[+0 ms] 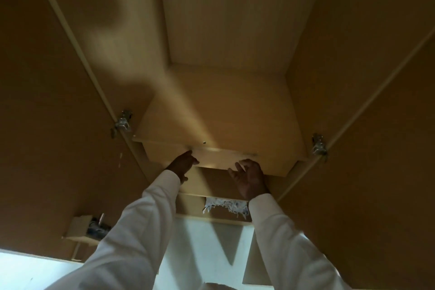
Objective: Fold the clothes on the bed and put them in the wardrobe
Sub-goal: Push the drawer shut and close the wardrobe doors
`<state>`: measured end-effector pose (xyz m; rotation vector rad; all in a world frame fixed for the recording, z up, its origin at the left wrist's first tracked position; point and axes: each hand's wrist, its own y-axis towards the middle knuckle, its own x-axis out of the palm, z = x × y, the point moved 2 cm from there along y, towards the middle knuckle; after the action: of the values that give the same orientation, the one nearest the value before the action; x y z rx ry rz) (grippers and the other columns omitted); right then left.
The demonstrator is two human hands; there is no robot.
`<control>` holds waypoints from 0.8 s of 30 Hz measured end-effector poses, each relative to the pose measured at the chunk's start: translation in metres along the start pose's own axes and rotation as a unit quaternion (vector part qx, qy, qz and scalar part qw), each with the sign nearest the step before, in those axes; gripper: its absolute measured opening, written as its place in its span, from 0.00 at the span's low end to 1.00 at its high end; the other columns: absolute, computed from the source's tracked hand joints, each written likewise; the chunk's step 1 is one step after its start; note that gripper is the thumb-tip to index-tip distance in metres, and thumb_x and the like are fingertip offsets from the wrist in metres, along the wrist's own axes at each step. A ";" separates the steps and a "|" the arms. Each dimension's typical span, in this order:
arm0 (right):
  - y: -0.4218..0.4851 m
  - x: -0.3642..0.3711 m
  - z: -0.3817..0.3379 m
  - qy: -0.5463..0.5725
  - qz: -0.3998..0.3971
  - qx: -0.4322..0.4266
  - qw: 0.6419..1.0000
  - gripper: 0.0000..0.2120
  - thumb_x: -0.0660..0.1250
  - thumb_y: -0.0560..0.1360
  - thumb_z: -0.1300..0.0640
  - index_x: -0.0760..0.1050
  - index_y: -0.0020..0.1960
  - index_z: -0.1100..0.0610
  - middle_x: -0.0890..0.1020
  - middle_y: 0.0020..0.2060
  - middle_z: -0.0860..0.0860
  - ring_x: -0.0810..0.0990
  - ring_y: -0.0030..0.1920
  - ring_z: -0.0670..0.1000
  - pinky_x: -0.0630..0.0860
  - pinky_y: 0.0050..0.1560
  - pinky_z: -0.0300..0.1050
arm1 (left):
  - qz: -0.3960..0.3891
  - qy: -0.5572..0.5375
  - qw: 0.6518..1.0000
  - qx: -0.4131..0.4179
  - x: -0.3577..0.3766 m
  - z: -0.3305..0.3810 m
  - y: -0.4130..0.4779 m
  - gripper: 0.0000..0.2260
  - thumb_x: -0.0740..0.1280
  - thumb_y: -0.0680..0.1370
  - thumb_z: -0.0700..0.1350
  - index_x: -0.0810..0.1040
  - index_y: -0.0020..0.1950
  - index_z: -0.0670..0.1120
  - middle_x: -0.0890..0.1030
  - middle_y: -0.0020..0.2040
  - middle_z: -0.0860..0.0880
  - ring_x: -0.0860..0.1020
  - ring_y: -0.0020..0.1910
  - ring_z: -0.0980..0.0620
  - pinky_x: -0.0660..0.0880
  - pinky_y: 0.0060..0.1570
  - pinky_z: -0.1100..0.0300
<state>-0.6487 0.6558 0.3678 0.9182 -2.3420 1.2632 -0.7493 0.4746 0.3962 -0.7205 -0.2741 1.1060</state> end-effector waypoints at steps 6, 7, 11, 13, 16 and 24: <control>-0.076 -0.034 0.013 -0.250 -0.093 -0.035 0.963 0.17 0.59 0.79 0.67 0.69 0.65 0.53 0.79 0.52 0.52 0.77 0.59 0.55 0.73 0.57 0.54 | -0.080 0.064 0.993 0.067 0.030 -0.013 -0.036 0.18 0.65 0.79 0.42 0.73 0.70 0.46 0.74 0.67 0.45 0.71 0.62 0.47 0.69 0.58 0.55; -0.092 -0.040 0.014 -0.278 -0.095 -0.039 0.955 0.15 0.60 0.79 0.65 0.72 0.64 0.53 0.80 0.55 0.52 0.78 0.60 0.55 0.74 0.60 0.55 | -0.100 0.071 0.989 0.088 0.034 -0.019 -0.046 0.18 0.66 0.79 0.42 0.73 0.70 0.46 0.75 0.66 0.46 0.72 0.63 0.48 0.69 0.57 0.56; -0.167 -0.067 0.012 -0.300 -0.073 -0.076 0.948 0.13 0.63 0.80 0.63 0.74 0.64 0.55 0.81 0.61 0.54 0.82 0.60 0.54 0.77 0.62 0.52 | -0.195 0.080 0.970 0.123 0.048 -0.059 -0.090 0.14 0.67 0.79 0.43 0.77 0.65 0.48 0.80 0.59 0.50 0.77 0.57 0.51 0.74 0.51 0.58; -0.222 -0.107 0.005 -0.281 -0.055 -0.114 0.951 0.14 0.64 0.79 0.62 0.75 0.65 0.56 0.82 0.60 0.53 0.82 0.59 0.53 0.79 0.59 0.49 | -0.261 0.135 0.946 0.137 0.076 -0.098 -0.121 0.09 0.69 0.78 0.41 0.82 0.55 0.51 0.83 0.54 0.51 0.79 0.56 0.50 0.74 0.48 0.60; -0.273 -0.125 0.006 -0.273 -0.009 -0.173 0.946 0.14 0.65 0.79 0.61 0.76 0.64 0.57 0.83 0.58 0.54 0.82 0.59 0.54 0.78 0.58 0.50 | -0.321 0.180 0.917 0.155 0.075 -0.116 -0.140 0.08 0.71 0.76 0.43 0.85 0.47 0.56 0.83 0.54 0.57 0.79 0.57 0.55 0.73 0.57 0.60; -0.345 -0.118 -0.001 -0.231 0.209 -0.372 0.874 0.07 0.63 0.80 0.64 0.78 0.50 0.54 0.83 0.44 0.46 0.82 0.47 0.46 0.77 0.57 0.53 | -0.369 0.211 0.879 0.219 0.063 -0.087 -0.190 0.09 0.67 0.78 0.45 0.81 0.57 0.52 0.81 0.55 0.55 0.78 0.57 0.54 0.76 0.59 0.55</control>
<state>-0.3295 0.5640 0.5184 0.4831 -3.1433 0.1322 -0.5386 0.4483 0.4465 -0.3694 0.0852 0.2410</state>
